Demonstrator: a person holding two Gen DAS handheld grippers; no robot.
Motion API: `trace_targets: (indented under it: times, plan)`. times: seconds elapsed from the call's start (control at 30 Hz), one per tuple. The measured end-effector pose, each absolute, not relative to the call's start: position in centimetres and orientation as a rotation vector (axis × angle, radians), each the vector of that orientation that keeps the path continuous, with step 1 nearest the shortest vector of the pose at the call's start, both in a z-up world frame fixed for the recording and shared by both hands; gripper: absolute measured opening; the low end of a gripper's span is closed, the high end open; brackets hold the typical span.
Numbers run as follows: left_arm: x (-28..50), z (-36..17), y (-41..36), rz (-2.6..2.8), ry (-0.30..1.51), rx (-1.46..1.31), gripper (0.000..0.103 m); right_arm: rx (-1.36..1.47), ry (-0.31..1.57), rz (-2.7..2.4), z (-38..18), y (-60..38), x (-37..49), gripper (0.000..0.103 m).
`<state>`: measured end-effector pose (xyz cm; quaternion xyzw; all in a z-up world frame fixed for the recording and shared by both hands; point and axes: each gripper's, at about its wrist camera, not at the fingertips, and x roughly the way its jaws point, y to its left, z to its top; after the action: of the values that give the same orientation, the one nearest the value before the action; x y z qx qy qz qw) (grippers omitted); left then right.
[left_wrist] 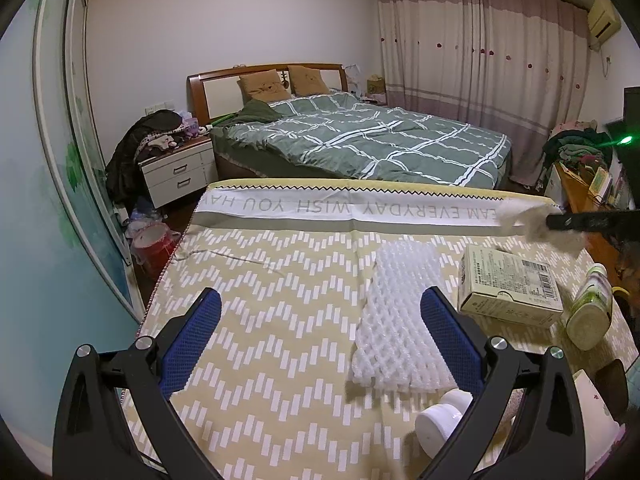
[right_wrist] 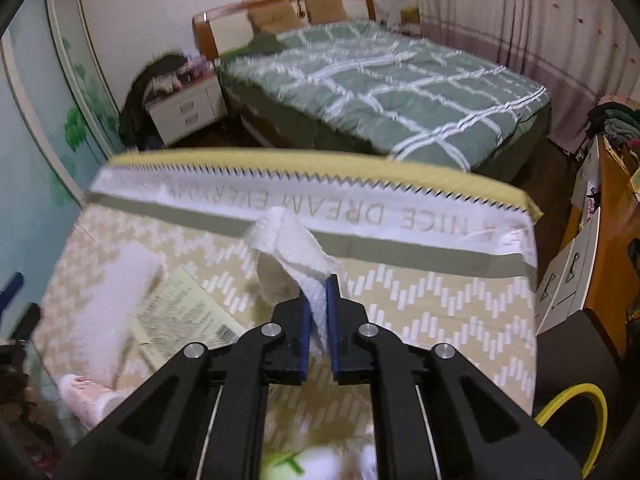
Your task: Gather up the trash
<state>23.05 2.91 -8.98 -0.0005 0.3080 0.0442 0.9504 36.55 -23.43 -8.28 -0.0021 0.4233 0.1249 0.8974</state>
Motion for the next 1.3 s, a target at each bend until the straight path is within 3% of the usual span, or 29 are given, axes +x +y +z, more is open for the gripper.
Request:
trace_targets:
  times: [0.3,0.63,1.0,1.17,1.3]
  plan:
    - [22.4,-8.7,2.5,0.070,0.611,-0.007,0.098,0.144,0.679,0.193,-4.0,-29.5,27.4,0.007]
    - [20.4,-7.1,-0.3,0.003,0.590,0.015,0.098,0.329,0.596,-0.188,-8.3,-41.9,16.1,0.007]
    - [18.4,-6.4,-4.8,-0.079,0.599,0.068,0.098,0.382,0.591,-0.422,-11.6,-47.6,13.1,0.010]
    - [18.1,-5.8,-5.5,-0.089,0.595,0.080,0.098,0.378,0.578,-0.454,-11.8,-48.1,12.7,0.026]
    - [18.0,-5.7,-5.6,-0.087,0.598,0.085,0.098,0.386,0.578,-0.455,-11.9,-48.2,12.7,0.027]
